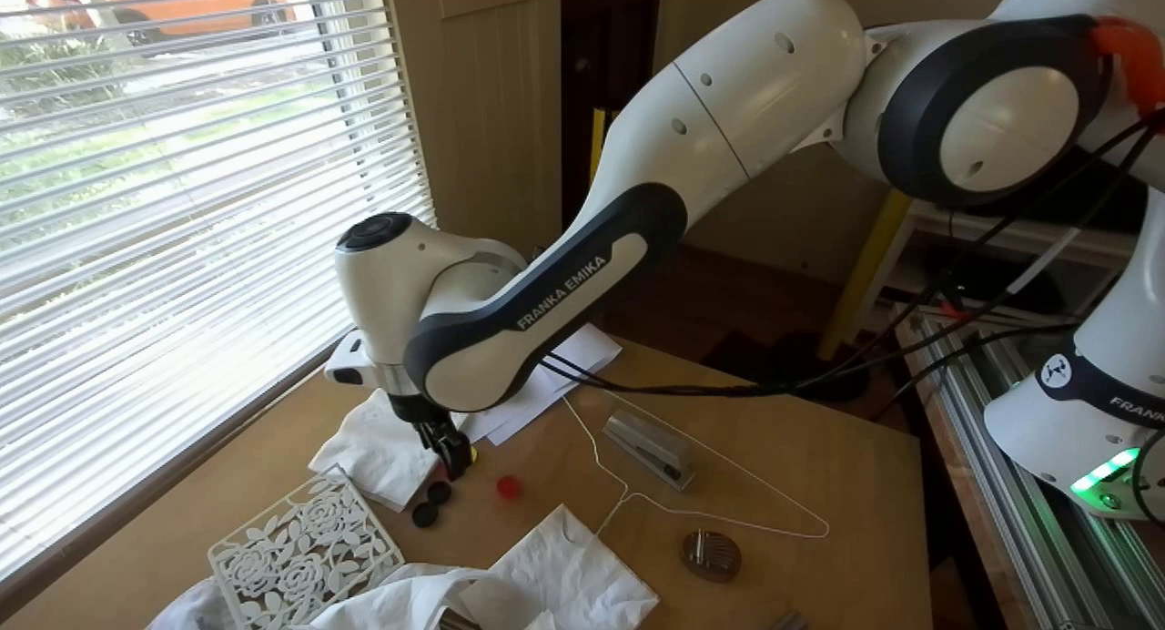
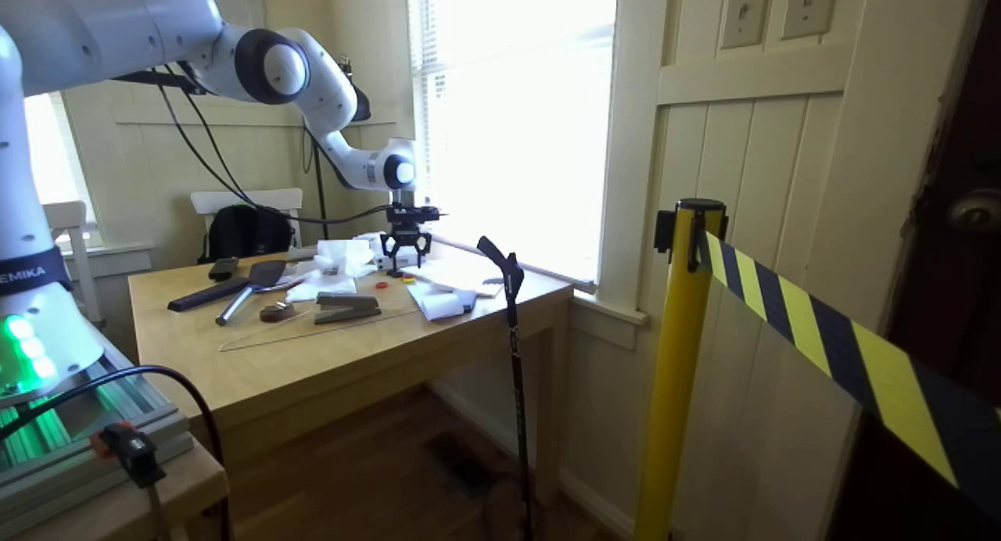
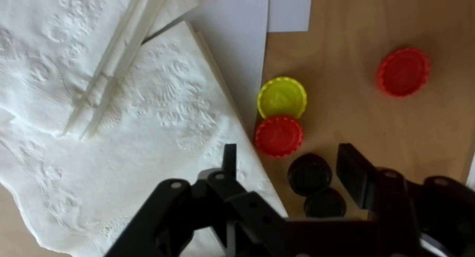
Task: Stack up the two orange circular objects
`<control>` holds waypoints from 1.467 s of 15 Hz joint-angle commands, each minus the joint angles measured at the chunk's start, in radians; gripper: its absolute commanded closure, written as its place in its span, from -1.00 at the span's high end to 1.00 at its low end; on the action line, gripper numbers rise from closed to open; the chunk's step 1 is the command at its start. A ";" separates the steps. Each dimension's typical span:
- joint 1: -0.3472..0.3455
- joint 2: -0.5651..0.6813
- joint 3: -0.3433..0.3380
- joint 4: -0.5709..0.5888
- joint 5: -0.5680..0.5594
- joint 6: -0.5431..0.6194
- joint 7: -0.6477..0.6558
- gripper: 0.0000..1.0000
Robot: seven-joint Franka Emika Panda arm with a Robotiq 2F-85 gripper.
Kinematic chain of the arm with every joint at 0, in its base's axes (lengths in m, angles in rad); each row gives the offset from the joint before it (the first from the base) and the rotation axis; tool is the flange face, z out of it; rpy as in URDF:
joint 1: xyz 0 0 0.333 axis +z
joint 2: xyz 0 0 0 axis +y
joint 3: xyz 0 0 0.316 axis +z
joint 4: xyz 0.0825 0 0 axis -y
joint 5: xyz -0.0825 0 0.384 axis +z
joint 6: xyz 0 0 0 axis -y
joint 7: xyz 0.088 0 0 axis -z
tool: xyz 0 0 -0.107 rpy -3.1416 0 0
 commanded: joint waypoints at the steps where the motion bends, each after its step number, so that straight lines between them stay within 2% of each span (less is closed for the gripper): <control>1: 0.004 -0.015 0.000 -0.012 0.012 -0.054 0.022 0.40; 7: 0.008 0.019 -0.011 0.017 0.001 -0.053 0.021 0.47; 9: 0.009 0.032 -0.013 0.028 0.000 -0.052 0.022 0.39; 12: 0.011 0.047 -0.016 0.039 -0.003 -0.053 0.022 0.37; 16: 0.014 0.048 -0.015 0.046 -0.004 -0.054 0.022 0.14; 22: 0.021 0.047 -0.013 0.063 -0.006 -0.053 0.015 0.19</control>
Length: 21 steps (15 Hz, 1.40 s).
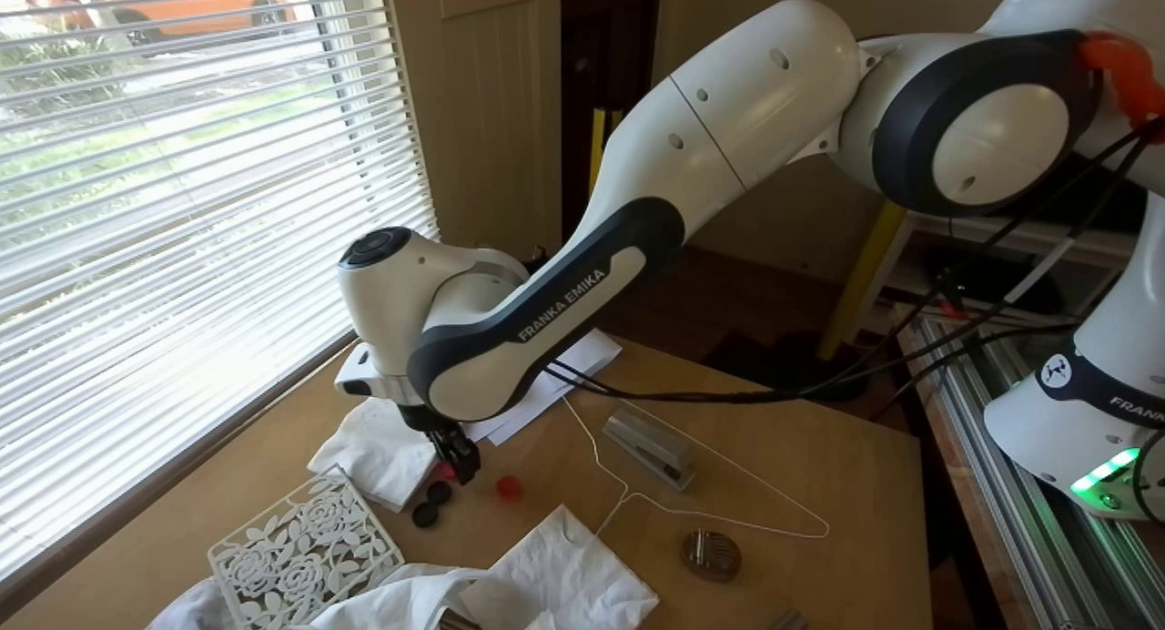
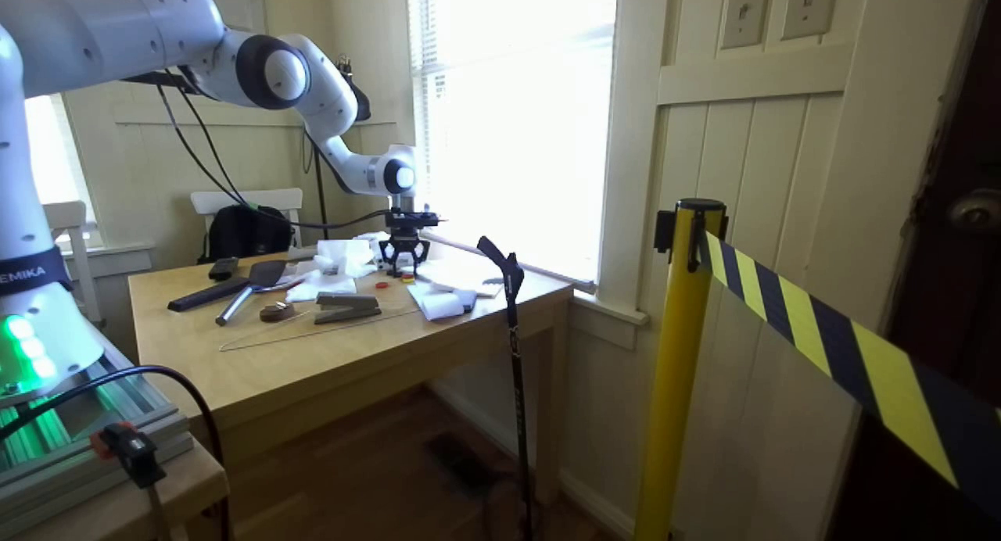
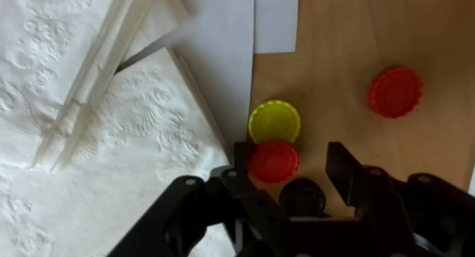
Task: Stack up the two orange circular objects
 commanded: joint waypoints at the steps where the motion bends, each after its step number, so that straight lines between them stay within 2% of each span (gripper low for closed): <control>1: 0.016 0.023 -0.006 0.050 -0.006 -0.017 0.004 0.19; 4: 0.019 0.028 -0.007 0.055 -0.008 -0.020 0.000 0.09; 9: 0.020 0.032 -0.008 0.055 -0.008 -0.019 0.001 0.09; 10: 0.019 0.032 -0.008 0.055 -0.008 -0.018 0.000 -0.10; 11: 0.020 0.030 -0.008 0.052 -0.009 -0.017 0.000 -0.46; 15: 0.021 0.012 -0.007 0.041 -0.012 -0.014 -0.003 -1.00; 18: 0.020 -0.019 -0.006 0.016 -0.012 -0.008 -0.002 -0.97; 21: 0.007 -0.096 0.009 -0.070 -0.001 0.001 -0.003 -0.96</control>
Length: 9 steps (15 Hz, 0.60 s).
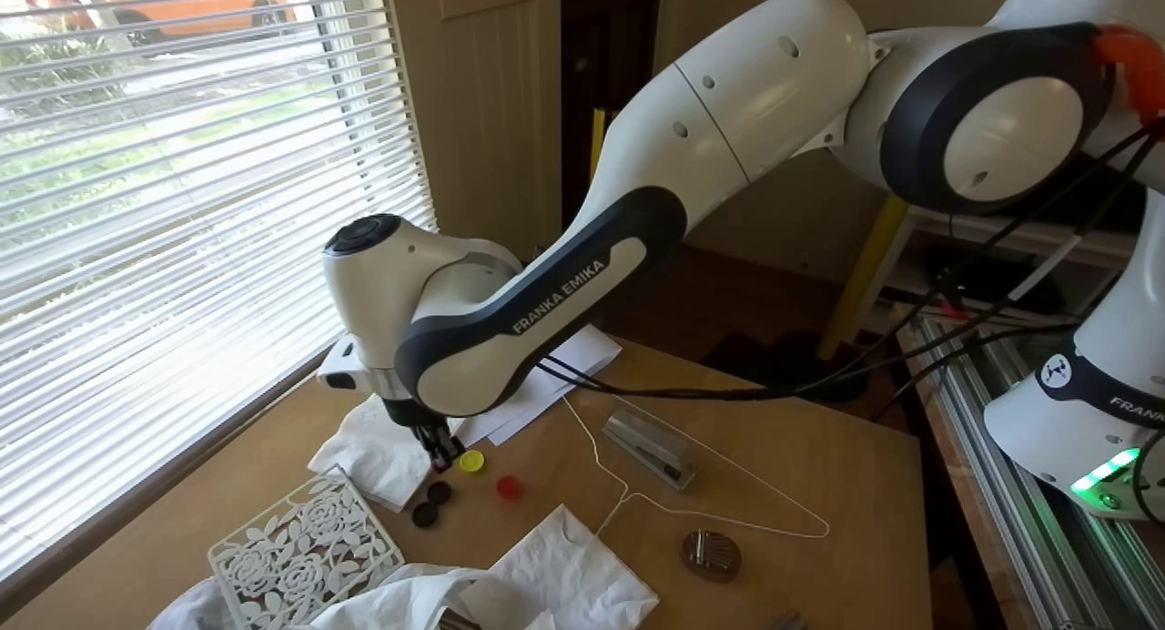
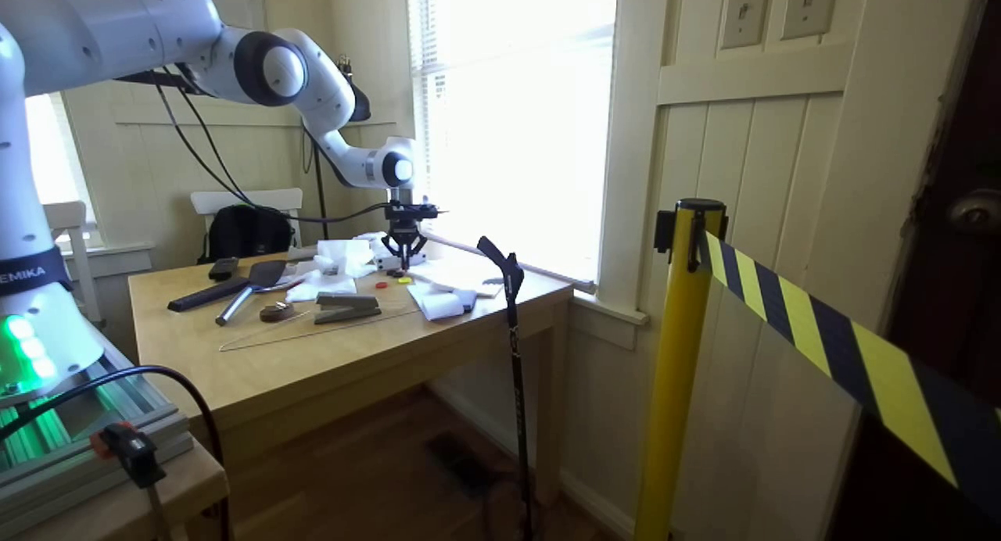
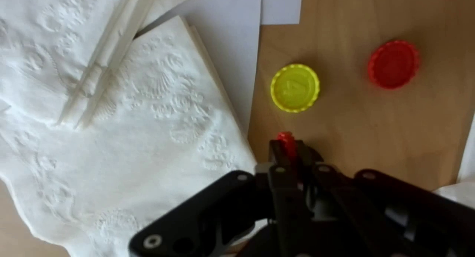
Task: Stack up the two orange circular objects
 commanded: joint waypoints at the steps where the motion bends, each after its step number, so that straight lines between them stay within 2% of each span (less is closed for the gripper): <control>1: -0.009 -0.105 0.012 -0.118 0.004 0.003 0.001 -0.96; 5: -0.051 -0.204 0.059 -0.273 0.046 0.019 -0.010 -0.96; 9: -0.129 -0.273 0.130 -0.425 0.135 0.043 -0.056 -0.96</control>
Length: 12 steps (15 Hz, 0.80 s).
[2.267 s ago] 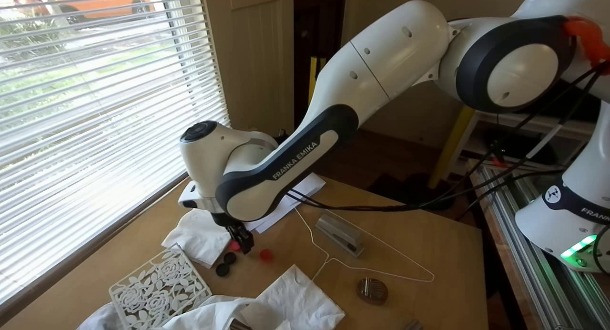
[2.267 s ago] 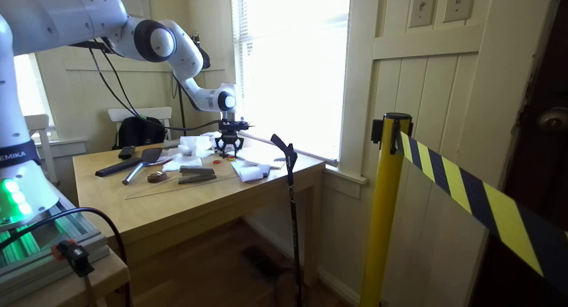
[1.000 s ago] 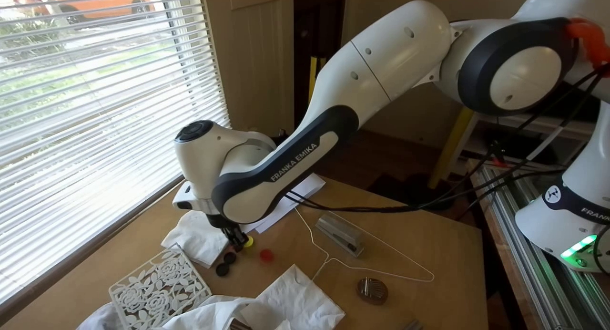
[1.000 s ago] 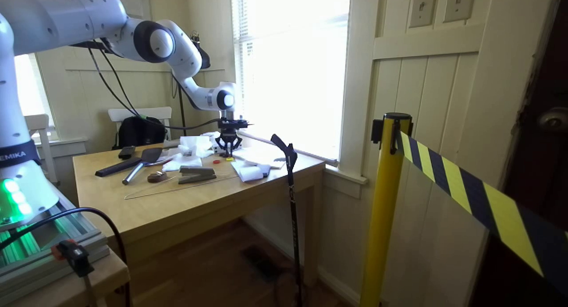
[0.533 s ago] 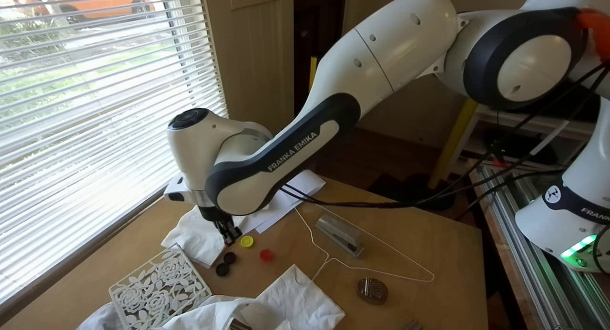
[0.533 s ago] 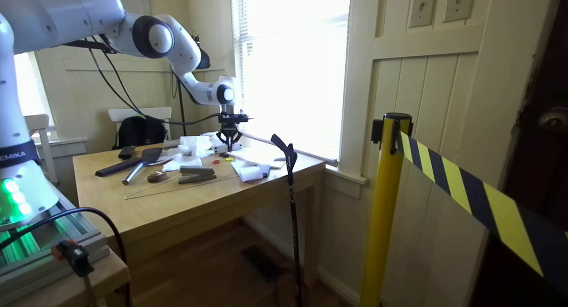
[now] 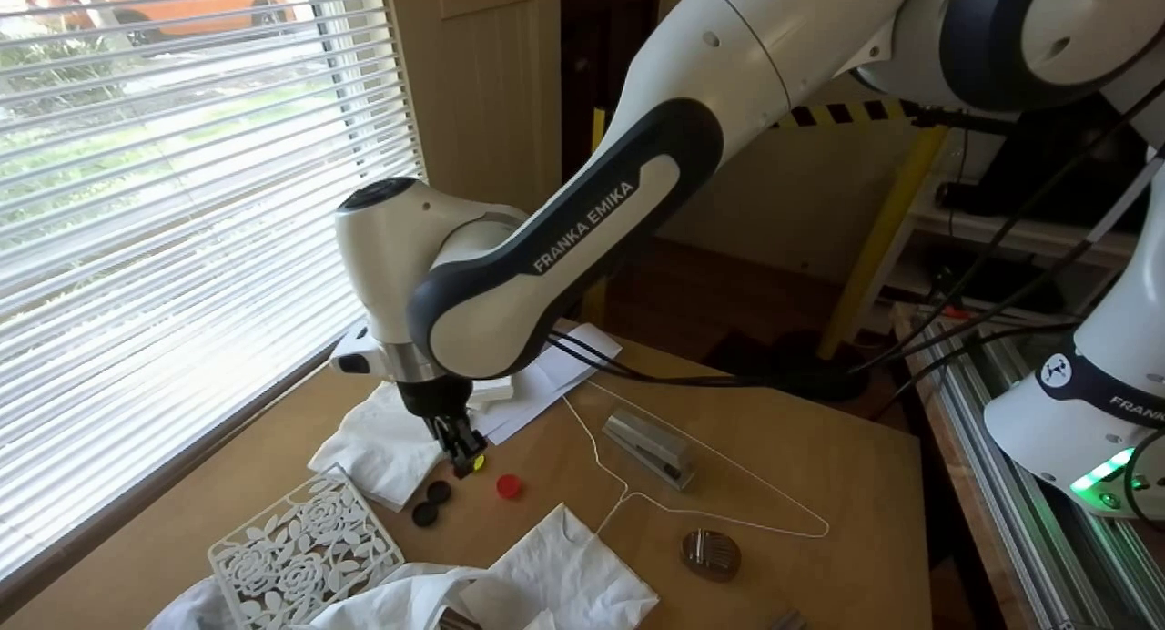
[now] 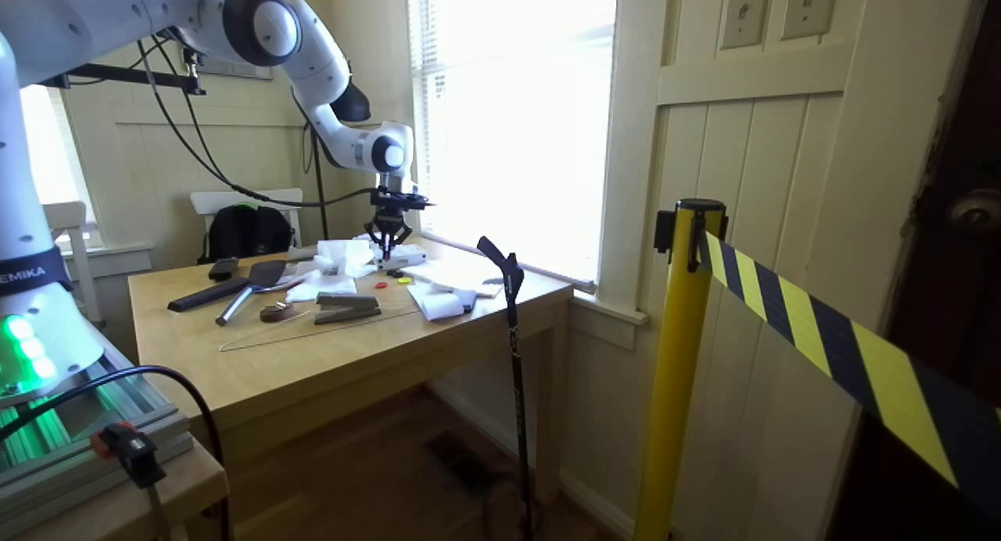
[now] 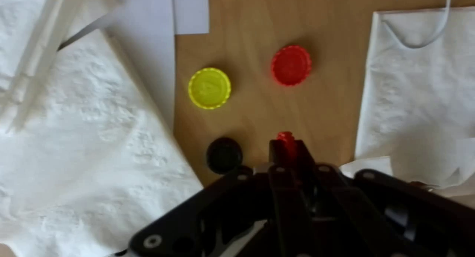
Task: Stack up the two orange circular objects
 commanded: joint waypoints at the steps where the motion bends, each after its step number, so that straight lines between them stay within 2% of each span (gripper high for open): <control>1: -0.086 -0.105 0.061 -0.205 0.089 0.045 -0.055 -0.96; 5: -0.137 -0.129 0.073 -0.299 0.145 0.073 -0.090 -0.96; 12: -0.172 -0.091 0.094 -0.329 0.186 0.172 -0.149 -0.96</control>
